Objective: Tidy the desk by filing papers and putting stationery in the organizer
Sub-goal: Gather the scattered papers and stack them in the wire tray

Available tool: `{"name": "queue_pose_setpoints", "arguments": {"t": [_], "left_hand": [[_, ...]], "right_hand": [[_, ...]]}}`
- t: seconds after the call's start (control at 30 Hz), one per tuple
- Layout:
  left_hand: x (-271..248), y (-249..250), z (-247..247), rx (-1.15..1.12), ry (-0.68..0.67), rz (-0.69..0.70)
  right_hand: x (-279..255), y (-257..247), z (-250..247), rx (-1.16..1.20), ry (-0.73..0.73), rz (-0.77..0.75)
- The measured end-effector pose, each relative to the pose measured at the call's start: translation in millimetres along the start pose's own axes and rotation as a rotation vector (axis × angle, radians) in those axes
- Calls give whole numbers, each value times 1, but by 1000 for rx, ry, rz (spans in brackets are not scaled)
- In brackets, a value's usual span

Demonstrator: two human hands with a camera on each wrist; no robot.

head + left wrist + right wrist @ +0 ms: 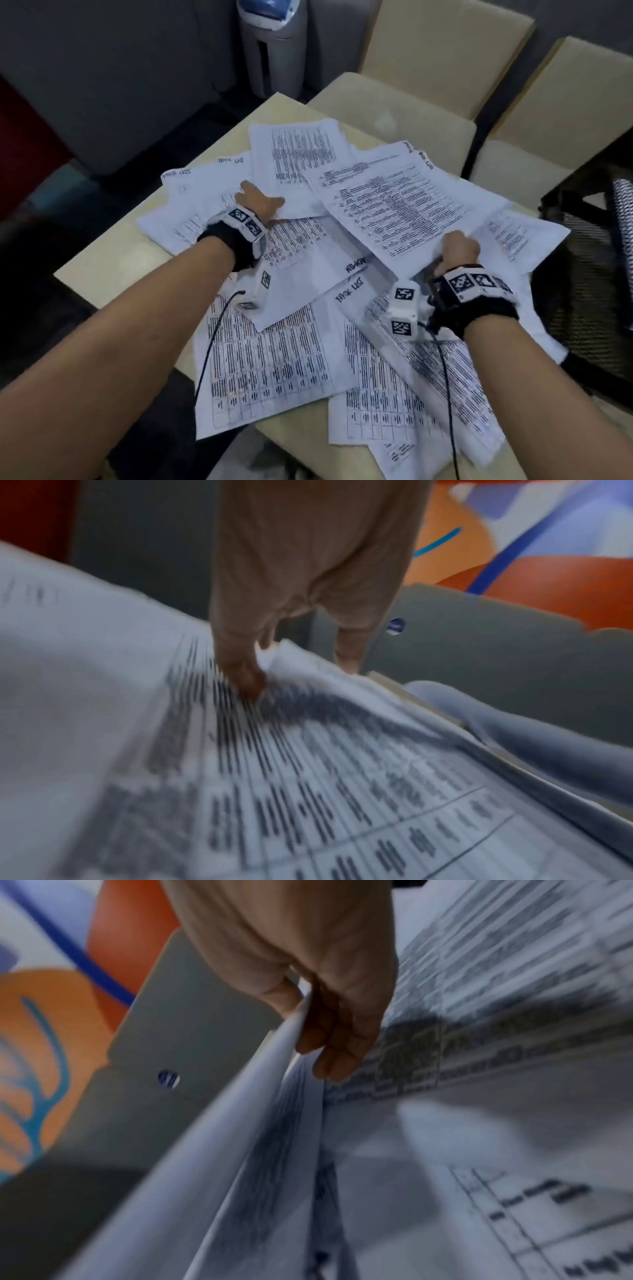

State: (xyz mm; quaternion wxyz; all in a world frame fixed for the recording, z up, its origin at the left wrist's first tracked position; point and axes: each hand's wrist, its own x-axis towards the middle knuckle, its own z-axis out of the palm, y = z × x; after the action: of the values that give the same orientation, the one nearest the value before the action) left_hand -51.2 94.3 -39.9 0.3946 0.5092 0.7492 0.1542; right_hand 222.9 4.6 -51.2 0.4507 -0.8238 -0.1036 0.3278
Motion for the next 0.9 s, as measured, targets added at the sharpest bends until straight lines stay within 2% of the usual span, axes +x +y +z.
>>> {"name": "queue_pose_setpoints", "arguments": {"t": [0.07,0.17,0.27,0.33,0.4,0.47,0.53,0.57,0.67,0.73,0.83,0.9], "left_hand": [[14,-2,13,-6,-17,-71],[29,-7,20,9,-65,13],[31,-17,15,196,-286,164],[25,-26,8,337,-430,245],[21,-39,2,374,-547,275],[19,-49,-4,362,-598,241],[19,-53,-11,294,-549,151],[18,-53,-17,230,-475,100],[14,-53,-26,166,-51,-22],[2,-56,-25,10,139,-170],[-7,-63,-10,-193,153,-281],[-8,-63,1,-243,141,-262]], "right_hand": [[11,4,15,-61,-15,5],[14,0,28,-225,0,-55],[24,-6,29,-419,22,-67],[32,-8,37,-462,-25,-83],[32,-11,47,-426,-61,-118],[31,-11,56,-408,-94,-190],[28,-12,56,-420,-71,-274],[28,-13,53,-429,-77,-321],[21,-20,50,-501,-222,-445],[14,-22,59,-601,-310,-463],[-4,-15,87,-771,-380,-443],[-23,-13,107,-909,-408,-431]]}}
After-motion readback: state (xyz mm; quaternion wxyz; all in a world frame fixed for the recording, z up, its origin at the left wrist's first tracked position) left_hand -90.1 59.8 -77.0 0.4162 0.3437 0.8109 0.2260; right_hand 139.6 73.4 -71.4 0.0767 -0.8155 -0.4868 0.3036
